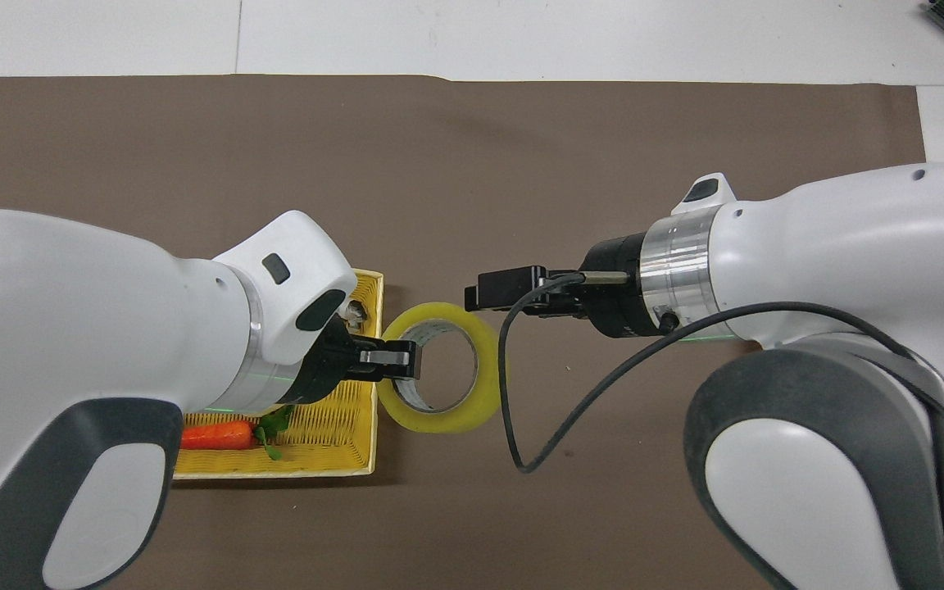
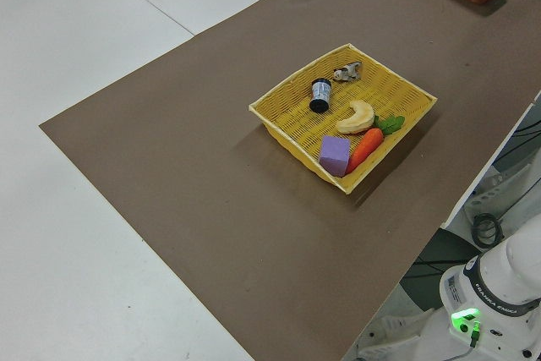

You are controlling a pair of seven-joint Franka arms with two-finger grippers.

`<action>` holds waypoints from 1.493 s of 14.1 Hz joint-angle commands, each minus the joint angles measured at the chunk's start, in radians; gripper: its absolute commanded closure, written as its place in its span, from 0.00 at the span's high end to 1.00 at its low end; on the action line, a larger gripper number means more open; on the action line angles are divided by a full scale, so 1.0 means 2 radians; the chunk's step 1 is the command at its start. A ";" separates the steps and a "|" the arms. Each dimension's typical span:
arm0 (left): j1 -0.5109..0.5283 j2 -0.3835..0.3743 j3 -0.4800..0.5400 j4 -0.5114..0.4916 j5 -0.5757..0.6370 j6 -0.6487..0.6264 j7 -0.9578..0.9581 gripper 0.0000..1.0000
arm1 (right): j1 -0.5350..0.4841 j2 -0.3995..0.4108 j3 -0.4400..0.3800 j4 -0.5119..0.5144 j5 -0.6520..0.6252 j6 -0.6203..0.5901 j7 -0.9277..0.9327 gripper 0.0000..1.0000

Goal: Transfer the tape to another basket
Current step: 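Carry the tape toward the center while the right gripper reaches toward it, then grasp the tape rim with the right gripper while the left gripper holds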

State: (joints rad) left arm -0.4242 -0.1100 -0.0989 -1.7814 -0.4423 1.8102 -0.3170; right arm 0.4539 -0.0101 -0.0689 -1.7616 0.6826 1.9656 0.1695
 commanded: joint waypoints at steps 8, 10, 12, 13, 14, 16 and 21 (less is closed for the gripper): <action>-0.018 -0.004 0.005 -0.009 0.040 0.013 0.016 0.00 | -0.006 -0.011 0.004 -0.002 0.016 -0.030 -0.051 1.00; -0.018 -0.002 0.004 -0.008 0.036 0.027 0.007 0.00 | -0.003 -0.017 0.004 -0.010 0.013 -0.030 -0.054 1.00; -0.019 -0.002 0.002 -0.010 0.033 0.057 -0.012 0.00 | -0.001 -0.029 0.006 -0.029 0.008 -0.030 -0.057 1.00; -0.025 -0.001 0.001 -0.010 0.032 0.067 -0.025 0.00 | 0.000 -0.034 0.006 -0.036 0.008 -0.029 -0.063 1.00; -0.027 0.001 0.001 -0.010 0.032 0.082 -0.032 0.00 | 0.000 -0.036 0.006 -0.040 0.008 -0.030 -0.065 1.00; -0.026 0.003 0.002 -0.009 0.013 0.096 -0.037 0.00 | 0.000 -0.037 0.006 -0.043 0.005 -0.029 -0.069 0.95; -0.027 0.002 0.001 -0.002 0.010 0.094 -0.062 0.00 | -0.006 -0.032 0.005 -0.036 0.005 -0.040 -0.016 0.00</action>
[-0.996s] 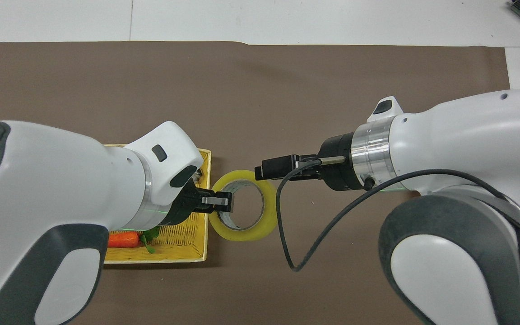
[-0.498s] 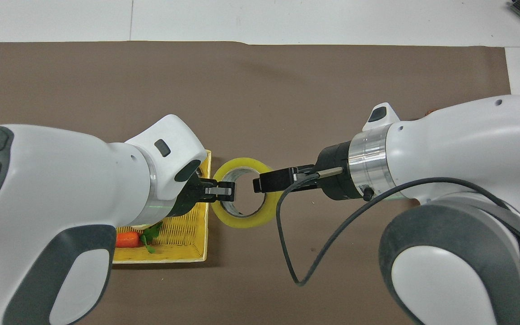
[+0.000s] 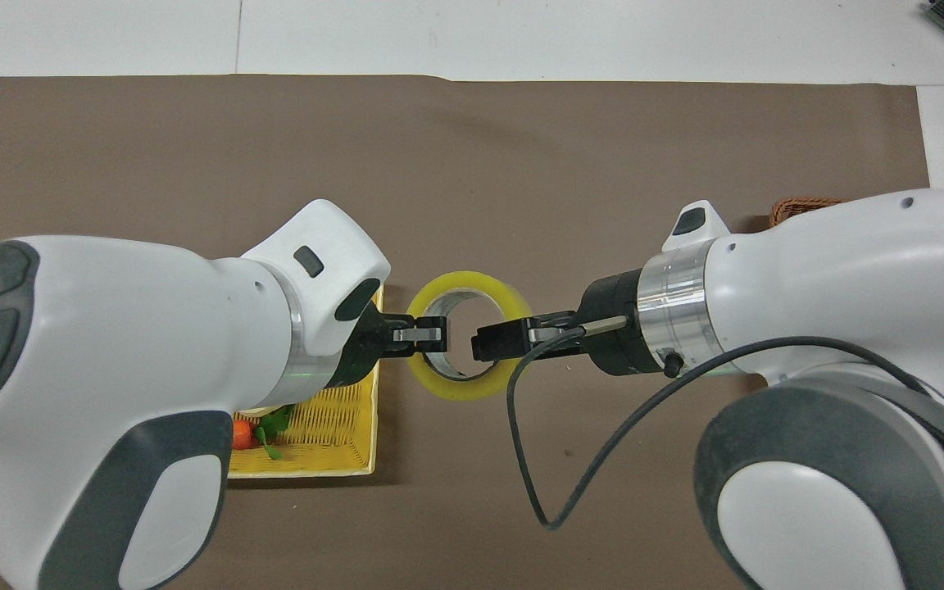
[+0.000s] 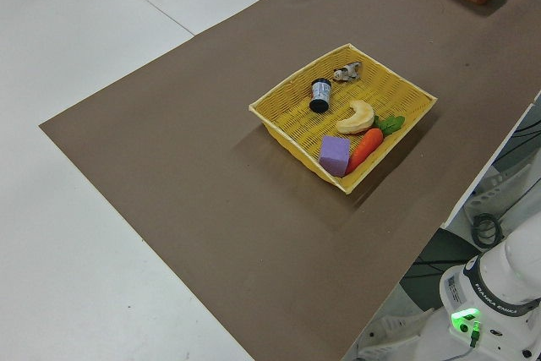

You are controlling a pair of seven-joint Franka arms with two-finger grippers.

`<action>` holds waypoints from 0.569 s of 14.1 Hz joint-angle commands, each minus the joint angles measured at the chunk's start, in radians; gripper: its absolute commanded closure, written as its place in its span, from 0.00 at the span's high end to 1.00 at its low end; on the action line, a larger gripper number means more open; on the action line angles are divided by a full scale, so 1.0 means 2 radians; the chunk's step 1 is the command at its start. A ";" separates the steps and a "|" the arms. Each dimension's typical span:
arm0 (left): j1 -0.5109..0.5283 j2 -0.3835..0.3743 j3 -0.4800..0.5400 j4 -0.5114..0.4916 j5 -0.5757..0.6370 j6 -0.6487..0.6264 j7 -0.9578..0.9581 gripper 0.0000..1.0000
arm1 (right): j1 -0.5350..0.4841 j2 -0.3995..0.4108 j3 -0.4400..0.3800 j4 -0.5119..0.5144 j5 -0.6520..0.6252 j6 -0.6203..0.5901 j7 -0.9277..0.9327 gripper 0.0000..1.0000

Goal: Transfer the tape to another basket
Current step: 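Grasp the tape rim with the right gripper while the left gripper holds, then carry the tape to the wicker basket while the left gripper withdraws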

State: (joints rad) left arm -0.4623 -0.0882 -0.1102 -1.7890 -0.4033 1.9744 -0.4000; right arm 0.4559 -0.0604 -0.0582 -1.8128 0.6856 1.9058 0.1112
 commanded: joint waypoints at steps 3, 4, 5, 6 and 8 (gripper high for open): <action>-0.008 -0.015 0.004 -0.004 -0.009 0.032 -0.027 0.79 | -0.023 -0.006 -0.003 -0.011 -0.014 -0.023 0.014 0.00; -0.008 -0.020 0.004 -0.010 -0.009 0.047 -0.040 1.00 | -0.033 -0.006 -0.002 -0.012 -0.018 -0.029 0.013 0.00; -0.008 -0.027 0.004 -0.017 -0.009 0.056 -0.067 1.00 | -0.037 -0.006 -0.003 -0.012 -0.019 -0.032 0.013 0.00; -0.007 -0.027 0.004 -0.014 -0.009 0.057 -0.084 1.00 | -0.037 -0.006 -0.003 -0.012 -0.020 -0.032 0.015 0.00; -0.002 -0.032 0.004 -0.014 -0.011 0.069 -0.118 1.00 | -0.037 -0.007 -0.003 -0.016 -0.035 -0.032 0.016 0.00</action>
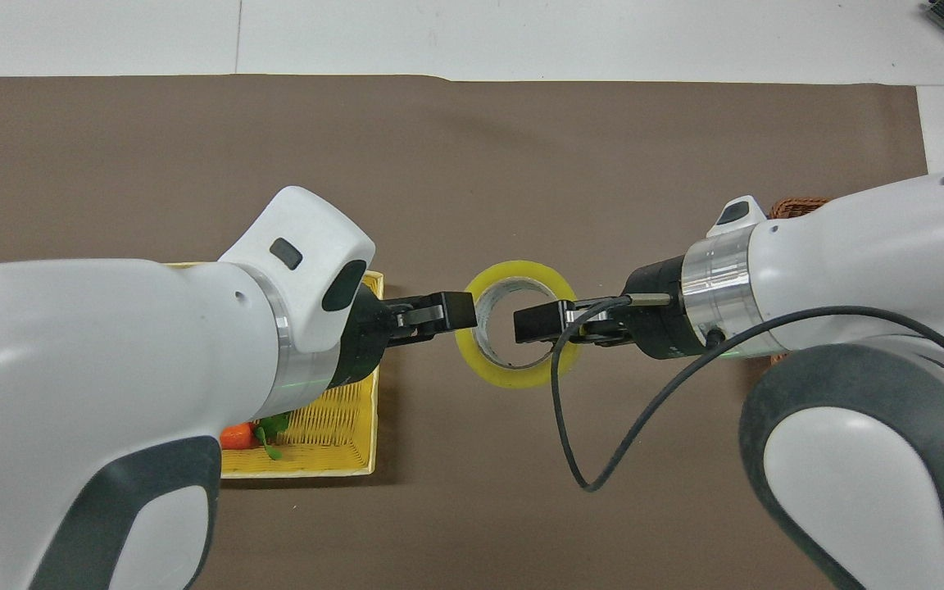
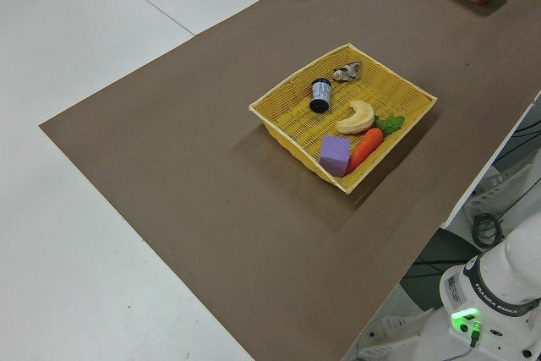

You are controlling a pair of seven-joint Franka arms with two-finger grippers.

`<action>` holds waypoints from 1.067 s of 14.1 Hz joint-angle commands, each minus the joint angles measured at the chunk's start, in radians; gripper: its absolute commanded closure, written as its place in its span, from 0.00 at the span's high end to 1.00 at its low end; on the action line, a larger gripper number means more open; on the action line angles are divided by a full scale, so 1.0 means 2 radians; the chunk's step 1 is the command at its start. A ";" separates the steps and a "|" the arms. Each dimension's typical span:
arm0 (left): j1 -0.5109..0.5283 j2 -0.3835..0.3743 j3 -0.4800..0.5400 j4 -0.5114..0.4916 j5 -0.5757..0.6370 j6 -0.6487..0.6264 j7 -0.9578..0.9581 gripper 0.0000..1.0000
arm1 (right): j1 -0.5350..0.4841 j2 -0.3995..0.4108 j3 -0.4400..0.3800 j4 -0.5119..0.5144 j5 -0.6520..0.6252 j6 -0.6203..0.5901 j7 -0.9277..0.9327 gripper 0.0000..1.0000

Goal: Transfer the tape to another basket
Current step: 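Carry the tape to the wicker basket while the left gripper withdraws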

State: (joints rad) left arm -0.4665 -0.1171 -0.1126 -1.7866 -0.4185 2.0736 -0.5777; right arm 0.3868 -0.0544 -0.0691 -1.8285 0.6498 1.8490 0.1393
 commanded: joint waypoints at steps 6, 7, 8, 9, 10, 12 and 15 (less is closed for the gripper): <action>0.036 -0.020 0.013 -0.015 0.018 -0.066 -0.004 1.00 | -0.106 -0.019 0.002 -0.041 -0.115 -0.029 -0.008 0.00; 0.048 -0.020 0.013 -0.015 0.036 -0.074 0.013 1.00 | -0.141 -0.012 0.002 -0.047 -0.118 -0.029 -0.016 0.00; 0.066 -0.020 0.012 -0.015 0.047 -0.081 0.035 1.00 | -0.169 -0.002 0.002 -0.053 -0.118 -0.029 -0.040 0.00; 0.080 -0.020 0.012 -0.015 0.057 -0.091 0.064 1.00 | -0.198 0.009 0.002 -0.060 -0.118 -0.028 -0.073 0.00; 0.097 -0.018 0.013 -0.015 0.065 -0.097 0.091 1.00 | -0.232 0.027 0.002 -0.064 -0.118 -0.023 -0.111 0.00; 0.128 -0.016 0.012 -0.015 0.100 -0.112 0.152 1.00 | -0.283 0.049 0.002 -0.063 -0.118 -0.010 -0.172 0.00; 0.182 -0.014 0.013 -0.015 0.122 -0.125 0.280 1.00 | -0.342 0.085 0.000 -0.058 -0.118 0.004 -0.251 0.00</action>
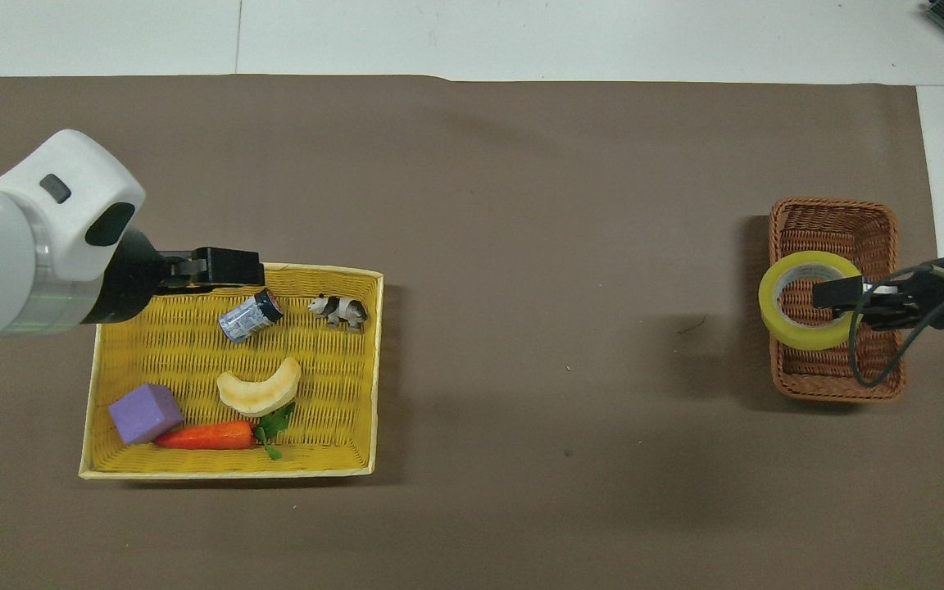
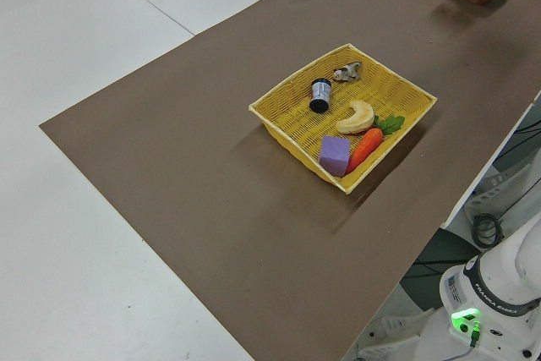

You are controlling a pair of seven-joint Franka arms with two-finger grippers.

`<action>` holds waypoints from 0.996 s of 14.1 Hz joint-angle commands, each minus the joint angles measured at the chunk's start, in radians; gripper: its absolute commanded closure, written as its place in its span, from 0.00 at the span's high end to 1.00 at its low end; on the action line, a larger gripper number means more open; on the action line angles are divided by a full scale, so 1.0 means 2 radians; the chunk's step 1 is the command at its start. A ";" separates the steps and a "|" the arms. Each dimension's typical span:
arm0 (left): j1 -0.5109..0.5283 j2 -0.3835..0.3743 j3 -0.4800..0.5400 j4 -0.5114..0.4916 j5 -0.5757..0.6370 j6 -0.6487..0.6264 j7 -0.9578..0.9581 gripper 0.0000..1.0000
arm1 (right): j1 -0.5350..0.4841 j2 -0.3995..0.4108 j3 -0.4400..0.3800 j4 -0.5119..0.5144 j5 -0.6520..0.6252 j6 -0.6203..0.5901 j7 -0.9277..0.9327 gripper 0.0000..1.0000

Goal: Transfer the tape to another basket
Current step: 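Carry the tape to the wicker basket while the left gripper withdraws, then lower the tape into the wicker basket and open the right gripper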

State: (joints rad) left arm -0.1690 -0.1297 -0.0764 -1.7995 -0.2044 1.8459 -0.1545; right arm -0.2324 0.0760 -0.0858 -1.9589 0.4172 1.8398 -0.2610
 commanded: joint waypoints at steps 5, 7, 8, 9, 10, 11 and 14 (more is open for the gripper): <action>0.112 -0.006 -0.005 -0.008 0.061 -0.017 0.182 1.00 | -0.066 0.094 0.008 0.015 0.032 0.053 -0.149 0.00; 0.112 0.000 -0.006 0.010 0.107 -0.038 0.184 1.00 | -0.068 0.098 0.007 0.020 0.035 0.052 -0.169 0.00; 0.113 0.013 -0.006 0.034 0.112 -0.058 0.183 1.00 | -0.068 0.098 0.007 0.020 0.033 0.053 -0.174 0.00; 0.114 0.028 -0.006 0.065 0.116 -0.086 0.183 1.00 | -0.068 0.099 0.006 0.019 0.031 0.057 -0.184 0.00; 0.114 0.044 -0.006 0.092 0.120 -0.107 0.183 1.00 | -0.067 0.099 0.006 0.018 0.025 0.066 -0.192 0.00; 0.114 0.053 -0.006 0.107 0.115 -0.116 0.178 1.00 | -0.068 0.101 0.007 0.016 0.016 0.075 -0.202 0.00; 0.116 0.058 -0.006 0.104 0.114 -0.089 0.124 1.00 | -0.066 0.115 0.007 0.017 0.015 0.107 -0.235 0.34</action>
State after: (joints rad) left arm 0.0505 -0.0463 -0.0785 -1.6296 0.0040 1.6665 0.1471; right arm -0.3481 0.2928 -0.0856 -1.9338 0.4511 2.0273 -0.6844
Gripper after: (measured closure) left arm 0.000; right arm 0.965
